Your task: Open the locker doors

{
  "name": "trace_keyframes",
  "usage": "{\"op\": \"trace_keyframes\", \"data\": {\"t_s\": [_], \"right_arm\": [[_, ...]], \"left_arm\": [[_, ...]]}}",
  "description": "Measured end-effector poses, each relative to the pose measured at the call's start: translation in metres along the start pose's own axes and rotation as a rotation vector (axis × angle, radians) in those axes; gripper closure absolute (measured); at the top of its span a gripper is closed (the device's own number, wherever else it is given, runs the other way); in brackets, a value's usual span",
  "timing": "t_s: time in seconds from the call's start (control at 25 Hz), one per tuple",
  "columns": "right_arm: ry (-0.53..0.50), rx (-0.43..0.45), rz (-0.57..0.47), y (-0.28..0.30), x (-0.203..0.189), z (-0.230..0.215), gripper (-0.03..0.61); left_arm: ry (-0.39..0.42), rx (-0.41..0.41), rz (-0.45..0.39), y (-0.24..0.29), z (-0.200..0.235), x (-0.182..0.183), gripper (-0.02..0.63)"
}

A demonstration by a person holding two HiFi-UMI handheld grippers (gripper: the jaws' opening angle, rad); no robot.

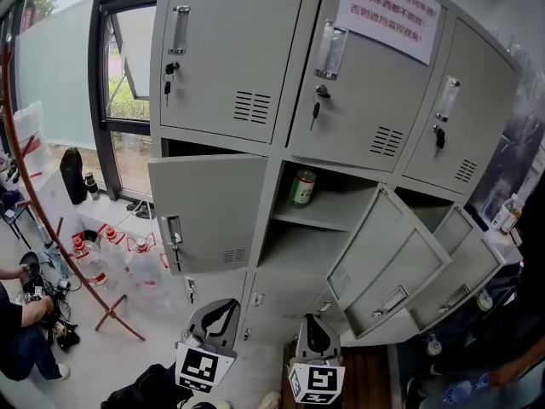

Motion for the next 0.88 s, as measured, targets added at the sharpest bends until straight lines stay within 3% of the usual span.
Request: {"op": "trace_keyframes", "data": {"t_s": [0.28, 0.6, 0.88], "right_arm": [[-0.004, 0.134, -0.023, 0.035, 0.01, 0.036, 0.563], [-0.029, 0.377, -0.073, 0.082, 0.031, 0.119, 0.563], [-0.046, 0.536, -0.115, 0.119, 0.05, 0.184, 0.563]], "left_arm": [[0.004, 0.115, 0.02, -0.013, 0.034, 0.0, 0.588], [-0.003, 0.336, 0.048, -0.055, 0.096, -0.005, 0.588], [-0.007, 0.498, 0.076, -0.088, 0.145, -0.013, 0.588]]}}
Point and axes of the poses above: the fingertips, and each gripper's own axes: y forward along the fingers, z to its left, x out of its top, the point moved 4 cm from there along -y, backward along the fingers, and after that the axes turned 4 degrees about -x, right-handed, at the moved point
